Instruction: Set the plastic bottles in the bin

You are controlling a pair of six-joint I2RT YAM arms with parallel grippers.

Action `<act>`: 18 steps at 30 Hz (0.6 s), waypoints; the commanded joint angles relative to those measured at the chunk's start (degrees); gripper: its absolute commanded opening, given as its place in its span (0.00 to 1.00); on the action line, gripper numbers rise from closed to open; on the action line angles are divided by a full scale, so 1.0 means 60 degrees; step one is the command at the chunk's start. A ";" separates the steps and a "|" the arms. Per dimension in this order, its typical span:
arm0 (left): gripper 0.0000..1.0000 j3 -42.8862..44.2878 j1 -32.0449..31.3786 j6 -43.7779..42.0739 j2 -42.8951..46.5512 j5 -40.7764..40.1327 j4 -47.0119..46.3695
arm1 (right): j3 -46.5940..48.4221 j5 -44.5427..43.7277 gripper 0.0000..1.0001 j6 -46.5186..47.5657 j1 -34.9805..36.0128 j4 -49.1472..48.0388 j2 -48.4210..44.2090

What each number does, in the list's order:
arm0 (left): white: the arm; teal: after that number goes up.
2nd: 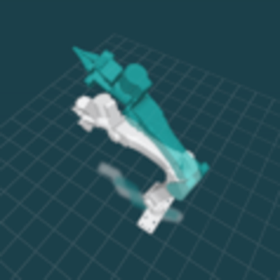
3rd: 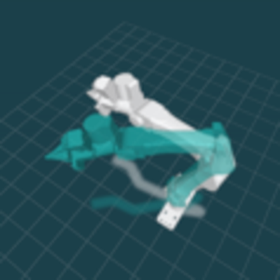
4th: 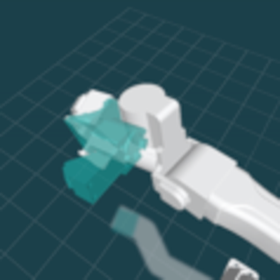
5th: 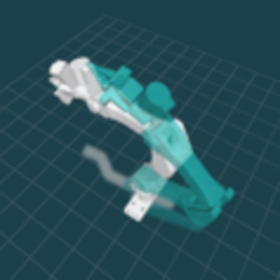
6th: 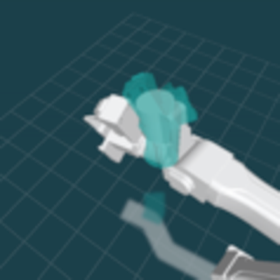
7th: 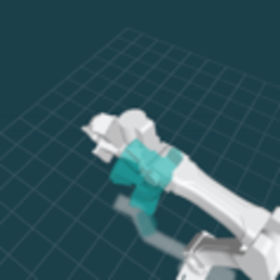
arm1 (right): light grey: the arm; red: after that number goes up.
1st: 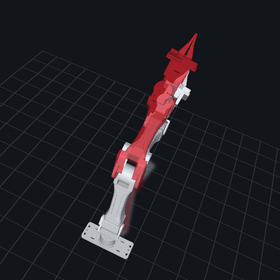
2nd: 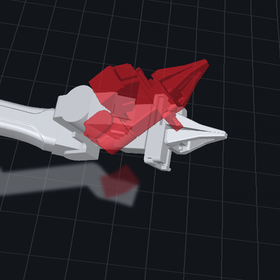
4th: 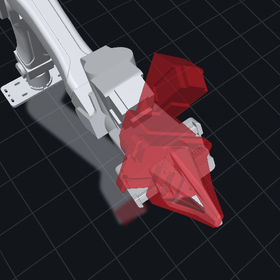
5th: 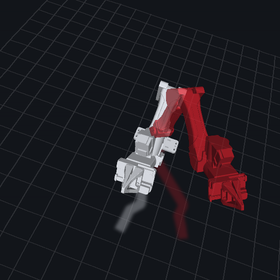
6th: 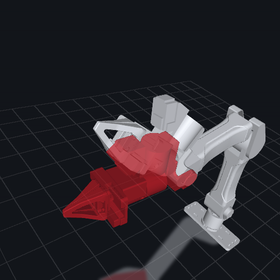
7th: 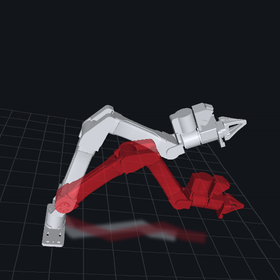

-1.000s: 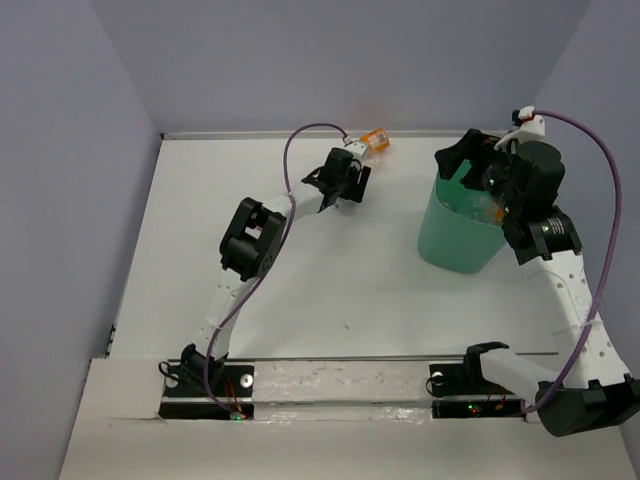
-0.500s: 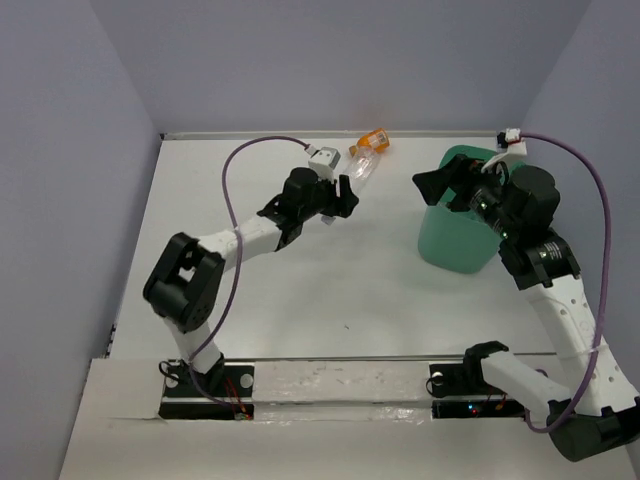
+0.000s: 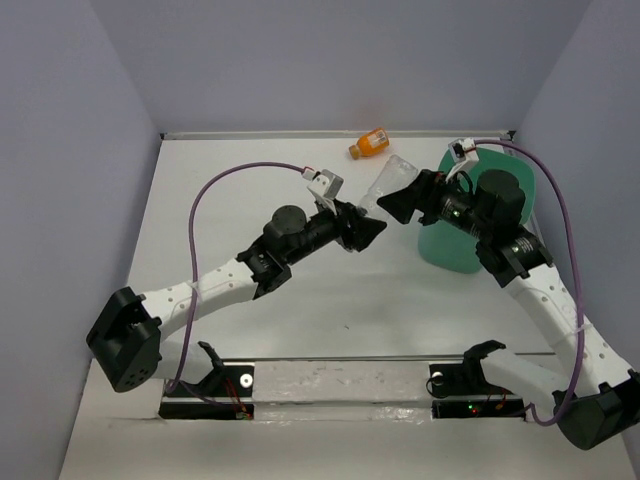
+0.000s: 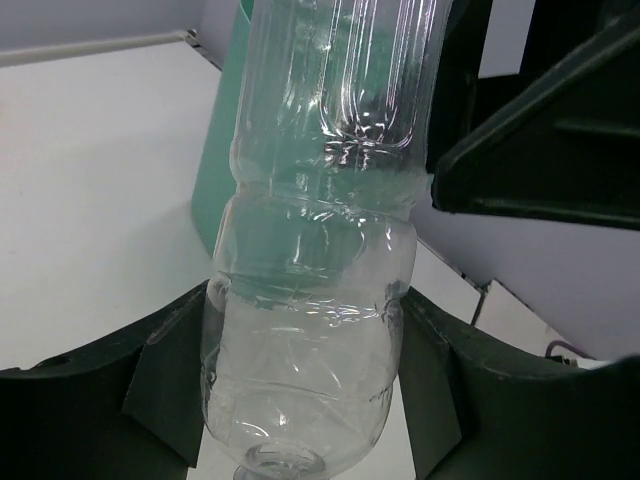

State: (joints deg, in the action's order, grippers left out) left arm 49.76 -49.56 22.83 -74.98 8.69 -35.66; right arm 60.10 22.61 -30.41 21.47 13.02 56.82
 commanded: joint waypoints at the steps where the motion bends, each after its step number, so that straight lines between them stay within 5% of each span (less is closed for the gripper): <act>1: 0.39 -0.0075 -0.0250 0.0253 0.0485 0.0382 -0.0517 | 0.0018 0.0700 1.00 -0.0307 0.0098 -0.1290 -0.0050; 7: 0.41 0.0042 -0.0661 0.0063 0.0529 0.0720 -0.0517 | 0.0091 0.0407 0.98 -0.0307 0.0098 -0.1466 0.0081; 10: 0.45 0.0057 -0.0675 0.0062 0.0558 0.0822 -0.0488 | 0.0150 0.0159 0.84 -0.0336 0.0098 -0.1539 0.0023; 13: 0.67 0.0101 -0.0675 -0.0011 0.0573 0.0852 -0.0429 | 0.0310 -0.0382 0.53 -0.0336 0.0098 -0.1437 -0.0182; 14: 0.83 0.0130 -0.0690 -0.0054 0.0602 0.0837 -0.0371 | 0.0384 -0.0559 0.47 -0.0322 0.0098 -0.1364 -0.0240; 16: 0.96 0.0188 -0.0690 -0.0186 0.0718 0.0618 -0.0166 | 0.0734 -0.1288 0.36 -0.0191 0.0098 -0.0955 -0.0431; 18: 0.99 0.0290 -0.0661 -0.0361 0.0850 0.0254 0.0199 | 0.1042 -0.1817 0.34 -0.0015 0.0098 -0.0502 -0.0563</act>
State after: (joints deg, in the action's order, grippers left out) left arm 49.12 -53.63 22.85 -73.65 12.64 -34.70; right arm 60.58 20.08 -32.62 21.91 9.02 56.55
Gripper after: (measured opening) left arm 0.941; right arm 0.634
